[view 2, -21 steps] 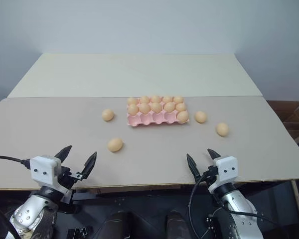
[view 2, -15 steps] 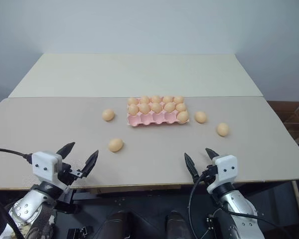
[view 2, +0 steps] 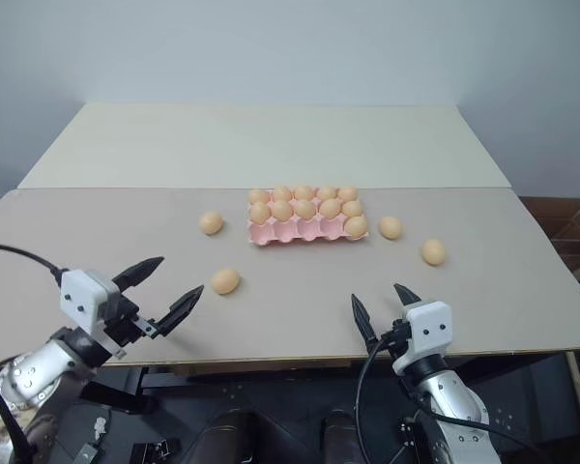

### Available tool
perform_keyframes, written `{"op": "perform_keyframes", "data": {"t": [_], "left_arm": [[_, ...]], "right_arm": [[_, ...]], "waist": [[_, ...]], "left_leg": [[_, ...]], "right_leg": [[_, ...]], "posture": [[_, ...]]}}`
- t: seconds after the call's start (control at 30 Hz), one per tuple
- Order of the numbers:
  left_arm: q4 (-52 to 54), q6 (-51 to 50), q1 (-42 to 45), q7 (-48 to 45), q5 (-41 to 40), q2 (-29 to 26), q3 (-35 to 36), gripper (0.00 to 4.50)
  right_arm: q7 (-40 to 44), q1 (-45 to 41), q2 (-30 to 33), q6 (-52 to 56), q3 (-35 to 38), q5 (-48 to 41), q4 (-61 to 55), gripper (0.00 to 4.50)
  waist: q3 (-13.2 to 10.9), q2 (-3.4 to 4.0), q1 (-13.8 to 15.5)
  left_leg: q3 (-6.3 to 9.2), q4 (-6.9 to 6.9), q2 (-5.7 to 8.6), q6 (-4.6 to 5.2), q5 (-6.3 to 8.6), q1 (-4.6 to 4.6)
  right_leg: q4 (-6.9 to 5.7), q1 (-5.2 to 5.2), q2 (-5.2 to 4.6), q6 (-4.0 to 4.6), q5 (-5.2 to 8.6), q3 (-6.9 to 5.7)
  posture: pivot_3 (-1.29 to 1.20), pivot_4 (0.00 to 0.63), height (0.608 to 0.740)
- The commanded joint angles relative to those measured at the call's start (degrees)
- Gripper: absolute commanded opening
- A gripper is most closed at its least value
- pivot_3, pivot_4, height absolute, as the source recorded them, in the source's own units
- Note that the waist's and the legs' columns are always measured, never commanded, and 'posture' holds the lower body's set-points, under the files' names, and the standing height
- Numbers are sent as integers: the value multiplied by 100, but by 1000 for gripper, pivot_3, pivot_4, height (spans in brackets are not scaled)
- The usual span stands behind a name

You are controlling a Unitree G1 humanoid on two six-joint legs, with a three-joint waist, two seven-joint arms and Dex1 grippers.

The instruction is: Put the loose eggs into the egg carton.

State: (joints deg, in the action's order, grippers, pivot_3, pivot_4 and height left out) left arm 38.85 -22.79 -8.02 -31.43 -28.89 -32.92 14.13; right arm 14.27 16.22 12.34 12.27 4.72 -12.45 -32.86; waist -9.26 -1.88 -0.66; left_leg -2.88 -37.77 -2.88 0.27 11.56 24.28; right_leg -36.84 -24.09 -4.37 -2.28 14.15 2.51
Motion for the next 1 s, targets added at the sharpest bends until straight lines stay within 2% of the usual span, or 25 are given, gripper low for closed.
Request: {"op": "perform_keyframes", "data": {"t": [0.03,0.1,0.27,0.37,0.43,0.63,0.8,1.0], "left_arm": [[-209,-188,796,-223,-27,-204,-438,4485],[-342,-273,1159,-292,-67,-221,-604,4485],[-744,-364,1681,-727,-126,-293,-939,4485],[-958,-363,1936,-957,-14,-348,-1202,4485],[-1084,-409,2138,-1035,-14,-322,-1335,4485],[-1535,-668,2808,-1478,9,-336,-1789,4485],[-1871,-664,3381,-1718,37,-124,-2133,4485],[-2080,-627,3704,-1810,244,-16,-2363,4485]], "right_arm": [[-505,-425,-24,402,450,17,-244,4500],[-586,-596,41,630,539,5,-288,4500],[-1131,-1126,83,1322,629,341,-369,4500],[-1435,-1581,246,1890,630,717,-222,4500],[-1553,-2043,404,2634,686,805,-7,4500],[-1365,-3217,831,3773,1187,543,936,4500],[-1178,-3945,1162,4042,1279,509,1955,4500],[-918,-4575,1444,3677,1155,570,3442,4500]], "waist": [[0,0,3],[1,0,-2],[1,-1,-40],[1,-1,-30],[1,-1,-25],[0,-1,-4],[0,-2,-12],[0,-1,-40]], "left_leg": [[0,0,1,0,0,-2],[0,0,3,1,-1,0],[2,11,3,1,0,2],[6,14,4,1,0,2],[6,11,5,1,0,2],[6,5,6,2,0,3],[7,6,10,3,0,14],[7,8,11,7,2,14]], "right_leg": [[0,3,1,5,-4,0],[0,3,3,20,-18,1],[-3,-3,13,-12,-35,6],[-4,-3,17,-11,-34,6],[-3,0,15,-12,-34,6],[-5,4,16,-14,-36,5],[2,-1,15,-18,-35,5],[2,-1,16,-20,-34,7]], "posture": [[0,150,740],[0,150,740],[0,150,740],[0,150,740],[0,150,740],[0,150,740],[0,150,740],[0,150,740]]}}
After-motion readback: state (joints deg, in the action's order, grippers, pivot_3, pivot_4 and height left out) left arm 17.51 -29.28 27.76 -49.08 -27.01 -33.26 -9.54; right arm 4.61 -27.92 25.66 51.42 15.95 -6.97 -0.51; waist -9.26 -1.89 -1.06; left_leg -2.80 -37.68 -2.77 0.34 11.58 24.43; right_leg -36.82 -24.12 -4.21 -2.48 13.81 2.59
